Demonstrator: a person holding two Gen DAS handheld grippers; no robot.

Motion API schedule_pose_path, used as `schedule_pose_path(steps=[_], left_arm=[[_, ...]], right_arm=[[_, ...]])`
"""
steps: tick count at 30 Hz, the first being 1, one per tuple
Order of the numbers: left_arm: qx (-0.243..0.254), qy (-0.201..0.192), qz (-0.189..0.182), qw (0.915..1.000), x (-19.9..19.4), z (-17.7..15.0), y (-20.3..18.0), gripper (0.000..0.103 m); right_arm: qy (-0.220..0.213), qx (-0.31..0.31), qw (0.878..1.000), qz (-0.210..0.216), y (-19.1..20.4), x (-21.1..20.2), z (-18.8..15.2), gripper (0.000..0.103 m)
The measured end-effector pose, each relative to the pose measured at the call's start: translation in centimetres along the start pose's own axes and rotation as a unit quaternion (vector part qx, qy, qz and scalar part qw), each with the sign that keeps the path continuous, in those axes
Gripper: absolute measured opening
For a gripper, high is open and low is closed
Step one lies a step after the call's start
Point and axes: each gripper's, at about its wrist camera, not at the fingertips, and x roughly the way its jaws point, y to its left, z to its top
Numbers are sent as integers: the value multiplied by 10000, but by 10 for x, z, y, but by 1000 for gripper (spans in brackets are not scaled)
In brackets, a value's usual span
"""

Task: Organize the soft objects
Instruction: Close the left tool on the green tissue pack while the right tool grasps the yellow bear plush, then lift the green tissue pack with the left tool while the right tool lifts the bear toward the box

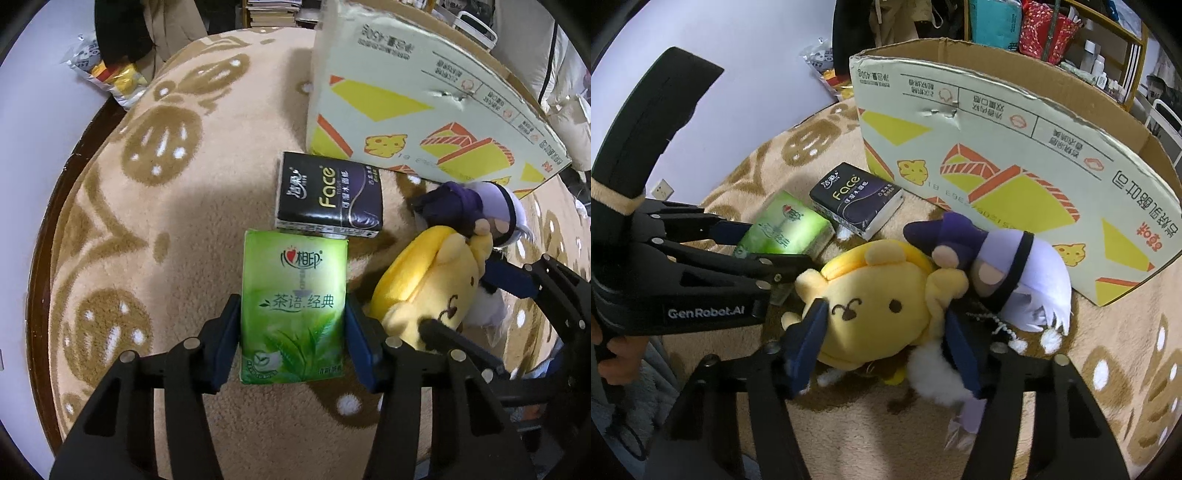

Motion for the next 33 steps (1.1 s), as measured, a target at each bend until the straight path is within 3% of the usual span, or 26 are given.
schedule_pose_path(steps=[7,19,24,33], left_arm=[[-115,-446,35,9989,-31,-18,4,52],[-47,-1596,180,9870,-99,-41,-2,52],[155,-2185,244,9754,-122,-46,-14,52],[237,-3283,353,9436,-160,-52,-23,52]], right_arm=[[-238,-39,9997,-22,1,-13,-1,50],[-948,74,9953,-155,2,-70,-1,50],[-1344,207,9902,-305,-4,-99,-2,50],[-2144,460,9732,-692,-24,-146,0,50]])
